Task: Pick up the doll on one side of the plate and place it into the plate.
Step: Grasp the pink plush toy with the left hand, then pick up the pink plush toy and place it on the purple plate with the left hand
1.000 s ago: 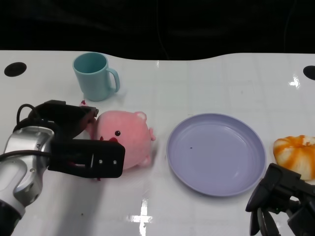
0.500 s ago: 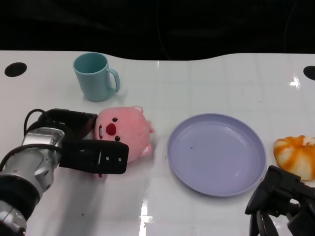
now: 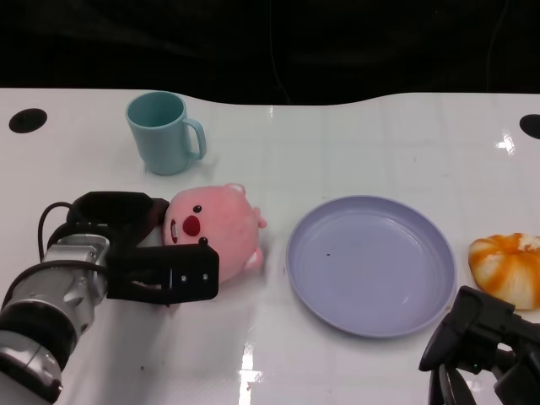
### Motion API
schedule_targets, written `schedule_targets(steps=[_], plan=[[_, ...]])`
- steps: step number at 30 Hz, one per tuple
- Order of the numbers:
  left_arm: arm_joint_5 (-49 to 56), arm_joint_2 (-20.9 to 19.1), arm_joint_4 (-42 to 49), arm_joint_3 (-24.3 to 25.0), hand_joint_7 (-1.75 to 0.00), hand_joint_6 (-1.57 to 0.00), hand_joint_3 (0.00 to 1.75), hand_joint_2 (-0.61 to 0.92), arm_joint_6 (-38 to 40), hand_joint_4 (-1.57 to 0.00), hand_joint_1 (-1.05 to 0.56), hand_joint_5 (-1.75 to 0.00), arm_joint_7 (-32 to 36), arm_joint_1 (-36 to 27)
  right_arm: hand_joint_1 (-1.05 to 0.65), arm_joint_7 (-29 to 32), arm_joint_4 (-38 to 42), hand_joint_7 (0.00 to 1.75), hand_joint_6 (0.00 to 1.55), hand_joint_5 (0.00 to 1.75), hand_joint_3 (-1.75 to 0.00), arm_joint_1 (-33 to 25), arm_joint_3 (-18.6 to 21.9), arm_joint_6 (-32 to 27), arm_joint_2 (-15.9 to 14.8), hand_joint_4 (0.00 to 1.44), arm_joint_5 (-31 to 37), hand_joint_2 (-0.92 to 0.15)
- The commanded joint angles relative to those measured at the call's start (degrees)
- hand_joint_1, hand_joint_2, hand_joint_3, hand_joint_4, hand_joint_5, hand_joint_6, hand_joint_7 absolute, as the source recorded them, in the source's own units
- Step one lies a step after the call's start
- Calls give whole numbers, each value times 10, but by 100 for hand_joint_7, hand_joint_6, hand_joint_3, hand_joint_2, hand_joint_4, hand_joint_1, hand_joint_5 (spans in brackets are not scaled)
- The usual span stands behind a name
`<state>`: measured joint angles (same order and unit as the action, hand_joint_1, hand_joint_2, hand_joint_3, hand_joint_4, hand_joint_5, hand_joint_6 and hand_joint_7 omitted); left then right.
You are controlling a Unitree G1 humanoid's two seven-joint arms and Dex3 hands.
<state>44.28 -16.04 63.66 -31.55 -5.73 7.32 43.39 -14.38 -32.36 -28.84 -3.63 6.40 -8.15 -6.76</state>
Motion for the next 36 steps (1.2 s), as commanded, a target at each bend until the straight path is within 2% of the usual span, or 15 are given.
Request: schedule_targets(steps=[1, 3, 4, 6, 10, 12, 14, 17, 30, 36], plan=[[-2, 6, 19, -12, -127, -76, 27, 92, -21, -79, -22, -173, 15, -38, -20, -1, -3, 156, 59, 175, -146, -1, 6, 10, -7, 71, 1, -40], [-5, 4, 16, -10, -132, -71, 34, 92, -31, -78, -22, -174, 30, -41, -21, 0, 0, 156, 60, 175, -146, 1, 5, 11, -6, 71, 2, -40], [-5, 2, 14, -9, -150, -64, 33, 92, -36, -78, -23, -174, 39, -44, -21, 1, 1, 156, 60, 175, -146, 2, 5, 10, -5, 71, 3, -40], [-8, -2, 9, -5, -162, -61, 33, 92, -51, -78, -24, -175, 67, -48, -21, 1, 3, 156, 60, 175, -146, 4, 3, 7, -4, 71, 2, -40], [-13, -12, -2, 5, -166, -64, 31, 87, -86, -84, -23, -175, 151, -60, -21, 0, 14, 156, 60, 175, -146, 12, 1, 16, -3, 72, 7, -41], [-14, -16, -8, 10, -173, -66, 62, 70, -103, -88, -18, -175, 198, -67, -21, 0, 18, 156, 60, 175, -146, 15, 1, 18, -3, 73, 7, -41], [-18, -21, -16, 15, -174, -66, 95, 54, -114, -90, -16, -175, 216, -71, -22, 1, 21, 156, 61, 175, -145, 17, 1, 17, -3, 73, 6, -41], [-28, -30, -40, 25, -175, -65, 107, 51, -122, -90, -17, -175, 211, -77, -22, 0, 27, 156, 61, 175, -145, 20, 1, 21, -3, 74, 7, -41], [-46, -55, -223, 79, -175, -66, 107, 45, -88, -91, -13, -175, 172, -146, -18, 1, 11, 155, 59, 175, -145, 3, 2, 14, -5, 70, 0, -42], [-52, -50, -332, 94, -175, -69, 114, 46, -48, -94, -16, -175, 111, -177, -19, -3, 18, 155, 60, 175, -142, 7, 4, 24, -7, 71, 1, -43]])
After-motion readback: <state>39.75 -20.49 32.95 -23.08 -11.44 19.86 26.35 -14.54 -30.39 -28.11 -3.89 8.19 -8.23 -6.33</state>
